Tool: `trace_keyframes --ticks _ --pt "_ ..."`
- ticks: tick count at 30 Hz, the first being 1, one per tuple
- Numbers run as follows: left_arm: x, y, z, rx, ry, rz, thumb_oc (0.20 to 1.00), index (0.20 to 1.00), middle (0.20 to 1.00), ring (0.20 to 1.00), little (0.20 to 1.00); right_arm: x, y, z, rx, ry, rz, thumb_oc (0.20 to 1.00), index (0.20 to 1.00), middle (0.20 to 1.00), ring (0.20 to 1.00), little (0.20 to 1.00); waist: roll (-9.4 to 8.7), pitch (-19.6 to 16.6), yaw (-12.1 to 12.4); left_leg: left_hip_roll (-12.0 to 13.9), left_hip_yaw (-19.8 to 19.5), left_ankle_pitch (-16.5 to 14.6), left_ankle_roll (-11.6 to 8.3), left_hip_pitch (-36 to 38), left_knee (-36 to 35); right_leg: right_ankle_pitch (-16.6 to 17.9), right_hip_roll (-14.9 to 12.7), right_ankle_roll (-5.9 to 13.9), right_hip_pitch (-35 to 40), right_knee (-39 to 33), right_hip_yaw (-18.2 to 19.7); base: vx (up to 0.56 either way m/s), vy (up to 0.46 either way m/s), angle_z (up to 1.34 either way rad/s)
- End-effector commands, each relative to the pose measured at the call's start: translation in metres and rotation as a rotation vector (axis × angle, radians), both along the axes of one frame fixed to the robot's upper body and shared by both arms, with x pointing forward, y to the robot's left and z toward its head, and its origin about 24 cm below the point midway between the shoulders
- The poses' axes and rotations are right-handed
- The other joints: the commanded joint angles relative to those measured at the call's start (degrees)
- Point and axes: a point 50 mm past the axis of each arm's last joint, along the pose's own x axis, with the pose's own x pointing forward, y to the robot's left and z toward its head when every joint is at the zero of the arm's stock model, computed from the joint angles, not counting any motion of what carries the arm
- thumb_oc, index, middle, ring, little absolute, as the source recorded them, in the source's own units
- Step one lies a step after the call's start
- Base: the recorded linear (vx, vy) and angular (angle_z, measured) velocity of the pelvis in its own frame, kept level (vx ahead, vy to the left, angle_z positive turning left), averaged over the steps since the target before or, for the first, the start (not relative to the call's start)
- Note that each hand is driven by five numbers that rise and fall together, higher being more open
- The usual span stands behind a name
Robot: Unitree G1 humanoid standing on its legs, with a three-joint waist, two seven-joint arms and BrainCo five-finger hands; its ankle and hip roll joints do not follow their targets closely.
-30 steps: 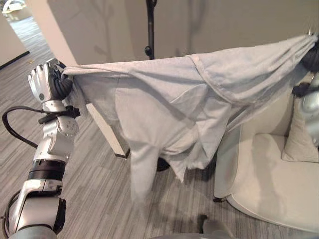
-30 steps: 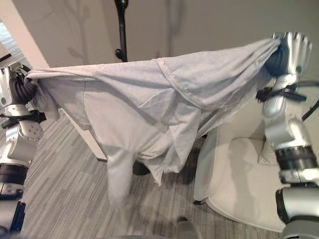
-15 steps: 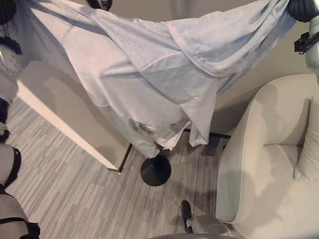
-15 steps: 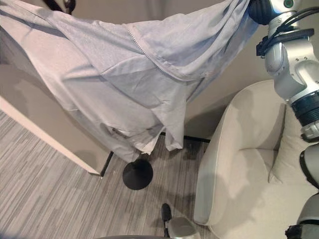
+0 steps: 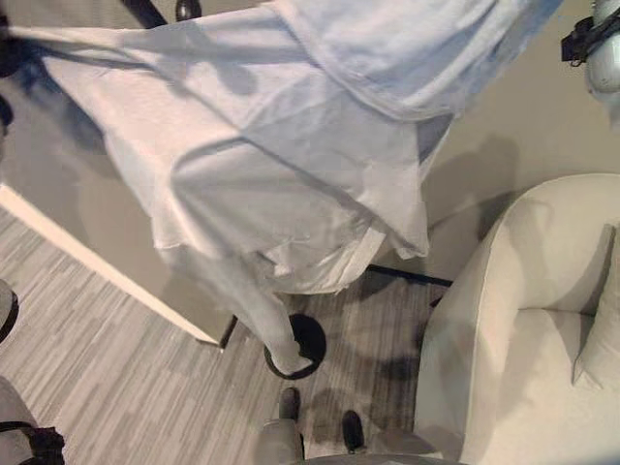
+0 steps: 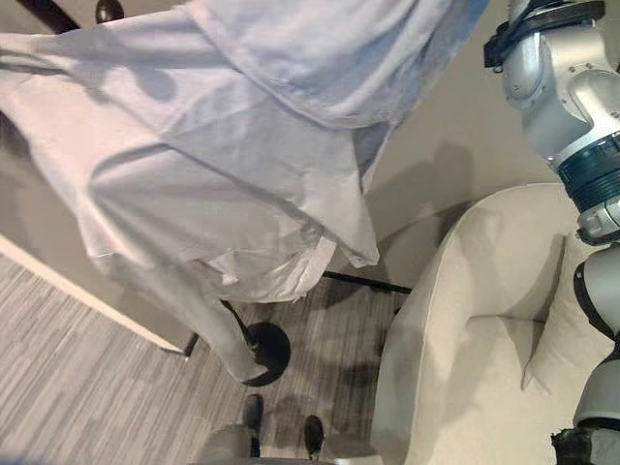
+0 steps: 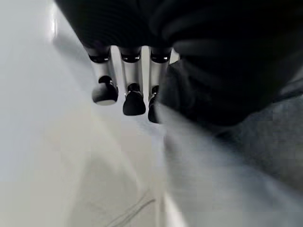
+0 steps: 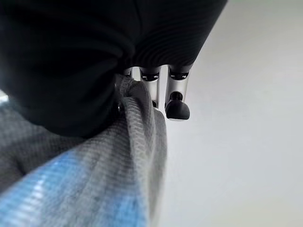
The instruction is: Hang the clothes on the sofa on the clothes rack.
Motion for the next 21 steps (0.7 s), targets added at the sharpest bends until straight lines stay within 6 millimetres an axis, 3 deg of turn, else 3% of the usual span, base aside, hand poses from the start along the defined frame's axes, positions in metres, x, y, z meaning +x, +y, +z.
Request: trace_keyframes --ticks 1,4,5,7,8,9,12,15,16,17,18,19,20,21 --pt "-0.033 0.042 -0.013 -0.05 0.024 0.205 0.2 0.2 0.2 0.2 0.2 -0.021 -0.047 0.03 0.058 -0.105 -0.175 0.2 0.2 0.2 0.2 0.2 -2.66 -5.53 2.6 -1.78 0.85 1.0 3.38 6.56 -5.34 4.06 -9.35 5.92 -1.45 1.71 0.6 0.04 0.225 0.06" --pt "-0.035 0.048 -0.034 -0.08 0.073 0.223 0.2 0.2 0.2 0.2 0.2 -0.022 -0.052 0.026 0.062 -0.092 -0.183 0.2 0.2 0.2 0.2 0.2 -2.68 -5.71 2.6 -2.52 0.79 1.34 3.41 6.27 -6.3 3.85 -9.77 5.89 -2.0 2.19 0.57 0.02 0.112 0.12" --pt "-0.037 0.052 -0.049 -0.105 0.099 0.236 0.2 0.2 0.2 0.2 0.2 -0.021 -0.053 0.024 0.066 -0.085 -0.186 0.2 0.2 0.2 0.2 0.2 -2.44 -5.91 2.51 -2.9 0.88 1.38 3.51 6.09 -6.41 3.67 -10.02 5.91 -2.35 2.65 0.61 0.02 0.101 0.1" --pt "-0.037 0.053 -0.05 -0.108 0.1 0.238 0.2 0.2 0.2 0.2 0.2 -0.02 -0.052 0.024 0.063 -0.084 -0.184 0.2 0.2 0.2 0.2 0.2 -2.27 -5.99 2.39 -2.89 0.88 1.38 3.51 6.03 -6.41 3.66 -10.01 5.91 -2.42 2.68 0.61 -0.01 0.124 -0.01" --pt "-0.027 0.048 -0.094 -0.208 0.174 0.22 0.2 0.2 0.2 0.2 0.2 -0.017 -0.062 0.013 0.11 -0.054 -0.189 0.2 0.2 0.2 0.2 0.2 -2.5 -4.83 2.87 -3.86 0.73 1.84 3.54 5.59 -6.41 4.02 -10.75 5.92 -3.33 3.5 0.52 0.0 0.26 -0.09" --pt "-0.027 0.047 -0.124 -0.262 0.216 0.216 0.2 0.2 0.2 0.2 0.2 -0.013 -0.061 0.001 0.114 -0.022 -0.179 0.2 0.2 0.2 0.2 0.2 -2.08 -5.29 2.5 -4.21 0.82 1.63 3.59 5.69 -6.44 3.53 -11.03 6.03 -3.56 3.97 0.64 -0.02 0.296 -0.04" --pt "-0.015 0.026 -0.176 -0.384 0.272 0.147 0.2 0.2 0.2 0.2 0.2 -0.003 -0.07 -0.024 0.172 0.049 -0.19 0.2 0.2 0.2 0.2 0.2 -1.68 -4.63 2.22 -4.78 0.83 1.96 3.59 5.33 -6.32 3.45 -11.52 5.95 -4.15 4.76 0.74 0.0 0.137 -0.03" --pt "0.004 -0.017 -0.215 -0.464 0.292 0.002 0.2 0.2 0.2 0.2 0.2 0.007 -0.084 -0.068 0.247 0.162 -0.217 0.2 0.2 0.2 0.2 0.2 -1.44 -4.1 2.07 -5.3 0.77 1.88 3.7 5.24 -6.36 3.04 -11.85 5.91 -4.53 5.38 0.66 -0.01 0.099 -0.01" --pt "0.004 -0.017 -0.215 -0.462 0.294 0.003 0.2 0.2 0.2 0.2 0.2 0.007 -0.084 -0.069 0.249 0.164 -0.218 0.2 0.2 0.2 0.2 0.2 -1.56 -4.19 2.11 -5.31 0.76 1.85 3.71 5.28 -6.36 2.99 -11.86 5.91 -4.49 5.39 0.65 -0.03 0.095 0.04" --pt "0.013 -0.046 -0.239 -0.521 0.314 -0.09 0.2 0.2 0.2 0.2 0.2 0.013 -0.091 -0.096 0.292 0.243 -0.242 0.2 0.2 0.2 0.2 0.2 -1.39 -3.35 2.08 -5.55 0.69 2.21 3.72 4.99 -6.21 3.19 -11.96 5.97 -4.98 5.6 0.71 -0.04 0.105 0.02" --pt "0.01 -0.064 -0.268 -0.605 0.359 -0.104 0.2 0.2 0.2 0.2 0.2 0.022 -0.093 -0.134 0.354 0.357 -0.244 0.2 0.2 0.2 0.2 0.2 -1.12 -3.67 1.82 -5.74 0.72 2.09 3.73 5.06 -6.24 3.01 -12.11 6.1 -5.3 5.69 0.89 -0.04 0.128 0.03" --pt "0.01 -0.075 -0.282 -0.65 0.383 -0.112 0.2 0.2 0.2 0.2 0.2 0.025 -0.092 -0.155 0.398 0.417 -0.241 0.2 0.2 0.2 0.2 0.2 -1.04 -3.89 1.68 -5.77 0.77 2.15 3.71 4.96 -6.17 2.98 -12.15 6.16 -5.51 5.71 0.92 0.0 0.111 0.03" --pt "0.005 -0.103 -0.318 -0.822 0.418 -0.118 0.2 0.2 0.2 0.2 0.2 0.03 -0.08 -0.21 0.519 0.568 -0.205 0.2 0.2 0.2 0.2 0.2 -0.91 -4.5 1.27 -5.98 1.02 2.35 3.7 4.72 -6.07 3.29 -12.26 6.15 -5.95 5.68 1.15 0.02 0.069 0.04" --pt "0.004 -0.109 -0.324 -0.855 0.42 -0.124 0.2 0.2 0.2 0.2 0.2 0.028 -0.078 -0.223 0.542 0.602 -0.2 0.2 0.2 0.2 0.2 0.2 -0.91 -4.88 1.21 -6.08 1.04 2.16 3.73 4.73 -6.15 3.13 -12.29 6.14 -6.03 5.64 1.2 0.02 0.047 0.0"
